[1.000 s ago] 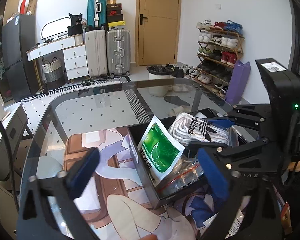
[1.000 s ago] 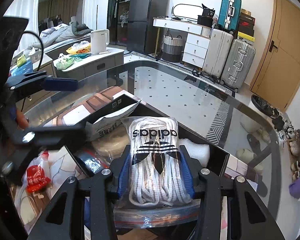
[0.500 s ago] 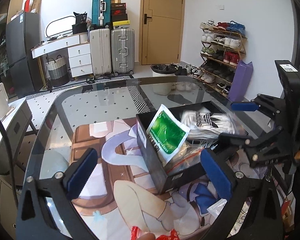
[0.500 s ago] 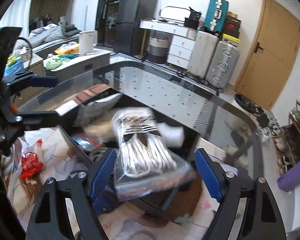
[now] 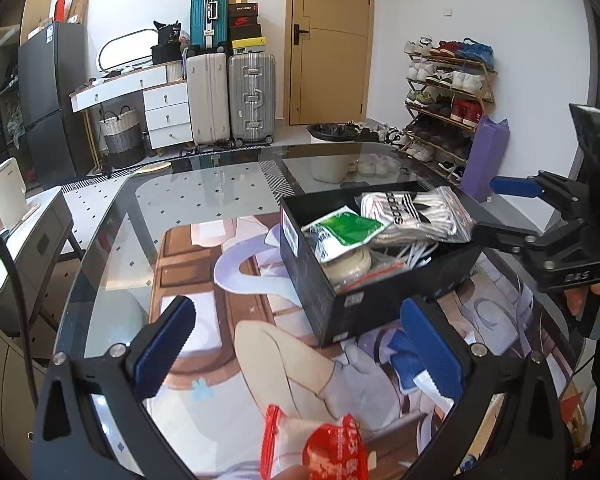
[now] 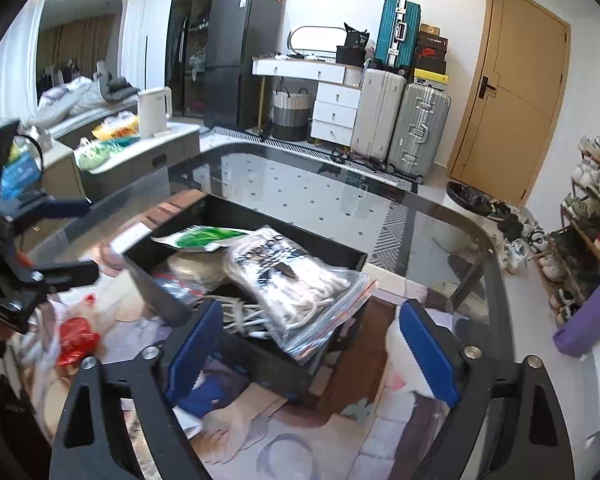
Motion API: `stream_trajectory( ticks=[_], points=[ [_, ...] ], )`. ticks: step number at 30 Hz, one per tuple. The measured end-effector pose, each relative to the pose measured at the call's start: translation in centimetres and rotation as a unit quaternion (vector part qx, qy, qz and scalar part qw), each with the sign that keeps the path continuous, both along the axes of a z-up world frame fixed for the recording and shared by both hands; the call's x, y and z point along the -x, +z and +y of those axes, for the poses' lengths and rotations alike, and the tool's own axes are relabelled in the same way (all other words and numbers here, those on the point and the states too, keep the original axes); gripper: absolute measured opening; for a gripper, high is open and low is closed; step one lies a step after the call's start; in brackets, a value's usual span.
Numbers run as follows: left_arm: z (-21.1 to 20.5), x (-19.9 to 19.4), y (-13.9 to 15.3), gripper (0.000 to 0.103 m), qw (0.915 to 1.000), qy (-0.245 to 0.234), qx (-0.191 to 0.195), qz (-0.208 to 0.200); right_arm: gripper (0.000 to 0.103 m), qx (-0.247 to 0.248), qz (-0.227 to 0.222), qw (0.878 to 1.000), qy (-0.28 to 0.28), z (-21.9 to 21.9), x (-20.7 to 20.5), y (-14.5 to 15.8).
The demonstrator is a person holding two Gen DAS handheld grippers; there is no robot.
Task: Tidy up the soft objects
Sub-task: 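Withdraw both tools from the box toward the red bag and white packet, then close the right tool on the white printed medicine packet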
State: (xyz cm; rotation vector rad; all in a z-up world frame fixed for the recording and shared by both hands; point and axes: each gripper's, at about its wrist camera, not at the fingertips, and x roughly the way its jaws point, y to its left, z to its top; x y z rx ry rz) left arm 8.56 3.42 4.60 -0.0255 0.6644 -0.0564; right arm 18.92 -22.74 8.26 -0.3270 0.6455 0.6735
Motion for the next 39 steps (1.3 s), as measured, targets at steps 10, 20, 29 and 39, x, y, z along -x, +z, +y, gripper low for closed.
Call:
stream_trajectory(
  ticks=[10, 20, 29, 39],
  points=[
    [-0.6, 2.8, -0.2, 0.103, 0.9999, -0.007, -0.015, 0.001, 0.102, -0.019, 0.044, 0.999, 0.004, -1.1, 4.0, -1.1],
    [-1.2, 4.3, -1.1, 0.103, 0.9995, -0.008, -0.026, 0.018, 0.102, -0.034, 0.086, 0.996, 0.012, -1.5, 6.3, -3.2],
    [-2.2, 4.6, -2.3, 0.103, 0.9962, -0.044, -0.056, 0.050, 0.102, -0.021, 0.114, 0.993, 0.016, -0.8, 6.2, -4.6],
    [-2.0, 4.5, -3.6, 0.103, 0.9924, -0.055, -0.072, 0.083, 0.102, 0.013, 0.145, 0.988, 0.057, 1.9, 7.4, -6.9]
  ],
)
